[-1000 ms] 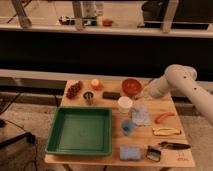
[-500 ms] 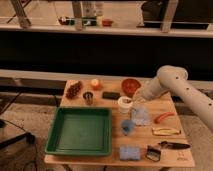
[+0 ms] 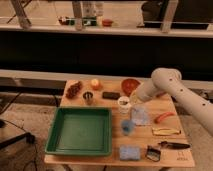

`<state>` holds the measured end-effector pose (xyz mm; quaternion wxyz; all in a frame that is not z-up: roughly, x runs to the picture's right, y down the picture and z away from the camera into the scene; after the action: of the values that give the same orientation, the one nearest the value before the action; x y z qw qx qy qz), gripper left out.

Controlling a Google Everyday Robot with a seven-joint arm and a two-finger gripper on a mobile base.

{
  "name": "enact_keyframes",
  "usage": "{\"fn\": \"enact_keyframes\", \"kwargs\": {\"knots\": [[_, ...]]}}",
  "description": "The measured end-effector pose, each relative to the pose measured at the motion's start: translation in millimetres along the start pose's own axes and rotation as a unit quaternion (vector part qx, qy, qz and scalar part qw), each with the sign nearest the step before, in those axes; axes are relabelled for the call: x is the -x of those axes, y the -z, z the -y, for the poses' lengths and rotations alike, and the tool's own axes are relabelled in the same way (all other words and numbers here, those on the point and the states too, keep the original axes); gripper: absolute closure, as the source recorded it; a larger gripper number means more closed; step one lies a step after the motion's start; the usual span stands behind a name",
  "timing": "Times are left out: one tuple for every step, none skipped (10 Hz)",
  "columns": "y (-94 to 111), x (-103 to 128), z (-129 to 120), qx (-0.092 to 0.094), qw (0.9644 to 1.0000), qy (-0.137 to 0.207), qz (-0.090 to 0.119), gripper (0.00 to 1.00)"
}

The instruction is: Place fork in paper cup

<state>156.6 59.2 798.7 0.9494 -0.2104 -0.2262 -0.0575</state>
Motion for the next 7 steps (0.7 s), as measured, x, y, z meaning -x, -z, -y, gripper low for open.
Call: {"fn": "enact_keyframes", "kwargs": {"knots": [[-3, 3, 4, -0.001, 1.0000, 0.005, 0.000, 0.85], [-5, 8, 9, -0.003, 0.9999, 0.010, 0.000, 0.85], [-5, 9, 13, -0.006, 0.9999, 0.014, -0.001, 0.85], [-6, 12, 15, -0.008, 0.9998, 0.017, -0.001, 0.85], [-7, 18, 18, -0.008, 0.9997, 0.022, 0.001, 0.85], [-9, 23, 18, -0.007, 0.9997, 0.024, 0.002, 0.85], [-10, 24, 16, -0.006, 0.9997, 0.024, 0.004, 0.85]]}}
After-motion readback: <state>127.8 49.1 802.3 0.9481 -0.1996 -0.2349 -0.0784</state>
